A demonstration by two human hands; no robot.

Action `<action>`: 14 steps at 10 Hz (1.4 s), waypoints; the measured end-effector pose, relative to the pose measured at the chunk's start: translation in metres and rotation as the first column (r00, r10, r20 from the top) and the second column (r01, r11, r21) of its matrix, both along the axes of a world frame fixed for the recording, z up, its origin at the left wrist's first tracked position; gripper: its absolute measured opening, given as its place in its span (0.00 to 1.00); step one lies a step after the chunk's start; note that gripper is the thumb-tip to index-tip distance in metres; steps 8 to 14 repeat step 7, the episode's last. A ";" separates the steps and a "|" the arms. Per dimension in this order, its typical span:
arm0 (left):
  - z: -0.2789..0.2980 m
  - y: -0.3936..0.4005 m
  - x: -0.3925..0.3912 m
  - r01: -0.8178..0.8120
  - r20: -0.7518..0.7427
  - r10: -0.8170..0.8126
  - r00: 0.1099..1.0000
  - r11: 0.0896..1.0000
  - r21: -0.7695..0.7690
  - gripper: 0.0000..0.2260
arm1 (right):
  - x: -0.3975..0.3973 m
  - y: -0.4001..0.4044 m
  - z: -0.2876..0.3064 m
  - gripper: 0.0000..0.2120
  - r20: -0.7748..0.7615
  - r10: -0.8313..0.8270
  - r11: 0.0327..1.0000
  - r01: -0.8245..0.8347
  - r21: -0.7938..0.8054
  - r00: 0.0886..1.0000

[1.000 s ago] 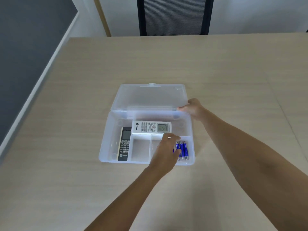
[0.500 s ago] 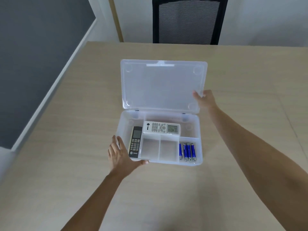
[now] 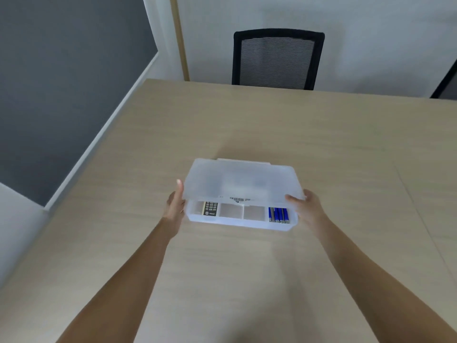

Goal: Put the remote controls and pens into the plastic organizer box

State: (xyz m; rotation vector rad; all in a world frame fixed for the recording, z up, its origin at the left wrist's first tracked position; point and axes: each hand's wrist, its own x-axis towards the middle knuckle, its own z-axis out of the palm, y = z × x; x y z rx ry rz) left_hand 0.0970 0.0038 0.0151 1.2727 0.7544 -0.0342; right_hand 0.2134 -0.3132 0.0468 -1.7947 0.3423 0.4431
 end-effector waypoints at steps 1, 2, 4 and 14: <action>-0.005 -0.018 0.000 0.123 -0.224 -0.027 0.974 0.897 0.424 0.45 | -0.020 -0.002 -0.028 0.21 0.046 0.126 0.957 -0.110 -0.268 0.991; -0.014 -0.039 0.005 0.290 -0.333 -0.075 0.940 0.689 0.664 0.44 | -0.034 0.003 -0.044 0.38 0.004 0.170 0.926 -0.158 -0.343 0.985; -0.011 -0.050 0.008 0.226 -0.277 -0.028 0.960 0.662 0.715 0.43 | -0.028 0.020 -0.041 0.44 0.026 0.135 0.917 -0.115 -0.383 0.990; -0.011 -0.053 -0.010 0.287 -0.325 -0.020 0.945 0.520 0.805 0.53 | -0.034 0.021 -0.009 0.50 0.048 0.286 0.845 -0.228 -0.483 0.957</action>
